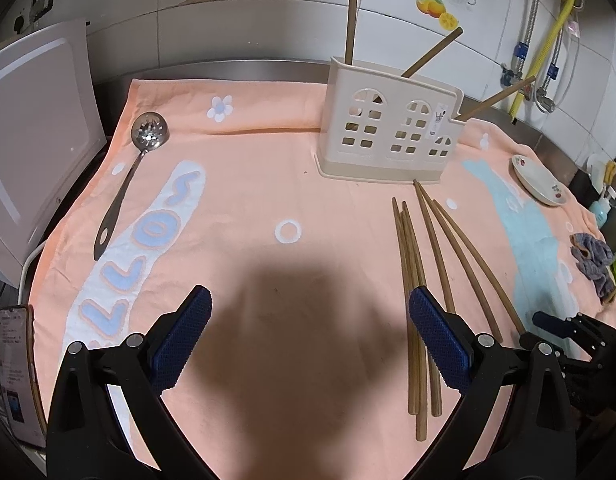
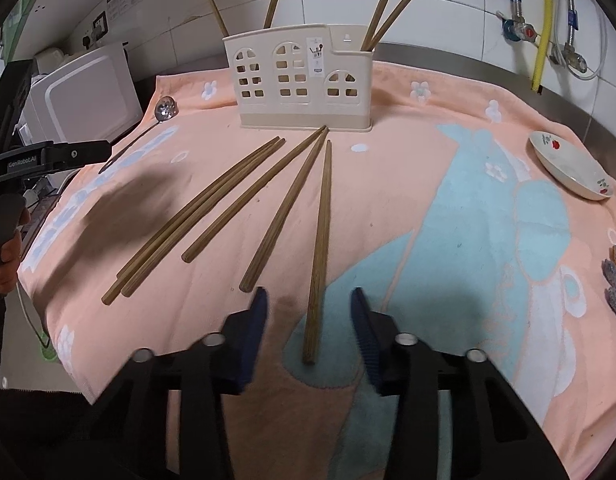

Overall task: Organize utensils
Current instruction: 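Lower the left tool onto a chopstick while the right tool closes on another chopstick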

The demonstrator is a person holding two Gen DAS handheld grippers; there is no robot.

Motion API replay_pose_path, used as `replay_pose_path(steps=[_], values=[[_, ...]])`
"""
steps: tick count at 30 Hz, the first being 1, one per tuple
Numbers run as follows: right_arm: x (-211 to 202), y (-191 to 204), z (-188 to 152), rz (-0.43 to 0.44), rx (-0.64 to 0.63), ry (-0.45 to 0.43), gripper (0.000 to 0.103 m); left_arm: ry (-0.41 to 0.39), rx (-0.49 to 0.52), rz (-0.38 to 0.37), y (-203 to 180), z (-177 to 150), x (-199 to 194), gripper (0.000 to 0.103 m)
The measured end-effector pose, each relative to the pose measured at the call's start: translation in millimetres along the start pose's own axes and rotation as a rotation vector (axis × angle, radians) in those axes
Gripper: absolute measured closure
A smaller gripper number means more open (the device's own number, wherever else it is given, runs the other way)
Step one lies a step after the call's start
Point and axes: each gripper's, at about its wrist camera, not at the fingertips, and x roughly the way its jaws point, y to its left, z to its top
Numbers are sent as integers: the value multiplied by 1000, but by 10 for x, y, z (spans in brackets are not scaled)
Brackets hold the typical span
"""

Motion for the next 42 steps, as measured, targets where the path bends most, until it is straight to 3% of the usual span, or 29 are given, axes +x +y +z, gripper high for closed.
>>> replay_pose_path(steps=[15,25,33,42], values=[[74,33,-48,-21,-14,25,93,38,22,-26,-68,-157,28,5],[70,1,-57,-25,-8,22,95,85,117,-51,-353,-349,149,7],[70,-17,-68,-20,-2,19,95,140,156,-75,-490,-427,304,34],[66,-25,-78,-13,9,15,95,158,177,-75,-551,-474,383,46]])
